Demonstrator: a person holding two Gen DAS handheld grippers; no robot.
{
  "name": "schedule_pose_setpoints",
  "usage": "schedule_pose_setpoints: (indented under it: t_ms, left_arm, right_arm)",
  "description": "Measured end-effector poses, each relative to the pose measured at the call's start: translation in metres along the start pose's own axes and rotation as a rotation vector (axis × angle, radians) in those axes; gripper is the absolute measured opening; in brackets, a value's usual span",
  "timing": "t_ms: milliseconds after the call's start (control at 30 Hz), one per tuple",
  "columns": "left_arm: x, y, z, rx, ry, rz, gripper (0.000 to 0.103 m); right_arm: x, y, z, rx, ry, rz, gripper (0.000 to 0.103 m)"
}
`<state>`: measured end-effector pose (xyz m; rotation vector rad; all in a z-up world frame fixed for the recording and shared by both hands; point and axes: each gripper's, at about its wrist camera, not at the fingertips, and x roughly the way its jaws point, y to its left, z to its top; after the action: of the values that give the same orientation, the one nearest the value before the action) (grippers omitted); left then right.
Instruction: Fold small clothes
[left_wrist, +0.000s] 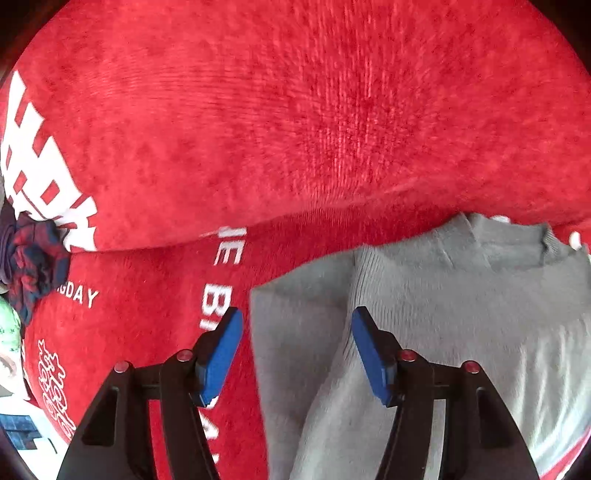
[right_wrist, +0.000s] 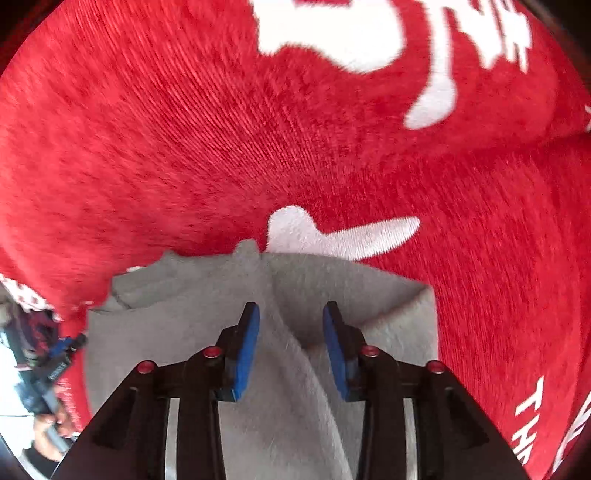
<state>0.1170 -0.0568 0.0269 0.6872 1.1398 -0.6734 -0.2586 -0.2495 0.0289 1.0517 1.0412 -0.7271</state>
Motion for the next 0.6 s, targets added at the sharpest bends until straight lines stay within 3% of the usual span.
schedule_pose_setpoints:
  t_ms: [67, 200, 333, 467, 533, 600]
  left_arm:
    - [-0.015, 0.0, -0.01, 0.014, -0.001, -0.028, 0.062]
    - [-0.031, -0.011, -0.037, 0.024, 0.012, -0.042, 0.067]
    - [-0.033, -0.016, -0.077, -0.008, 0.085, -0.092, 0.067]
    - [-0.013, -0.019, -0.108, -0.004, 0.169, -0.059, 0.067]
    - [-0.009, -0.015, -0.118, -0.022, 0.174, -0.062, 0.076]
    - [-0.008, -0.011, -0.121, -0.034, 0.191, -0.051, 0.078]
  right_arm:
    - [-0.01, -0.002, -0.006, 0.003, 0.009, 0.028, 0.051]
    - [-0.031, 0.007, -0.031, -0.02, 0.025, 0.046, 0.051]
    - [-0.043, 0.025, -0.071, -0.077, 0.056, 0.052, 0.051]
    - [-0.028, 0.03, -0.113, -0.125, 0.138, -0.004, 0.051]
    - [-0.015, 0.025, -0.122, -0.128, 0.168, -0.05, 0.05]
    - [-0.019, 0.021, -0.127, -0.133, 0.132, -0.038, 0.05]
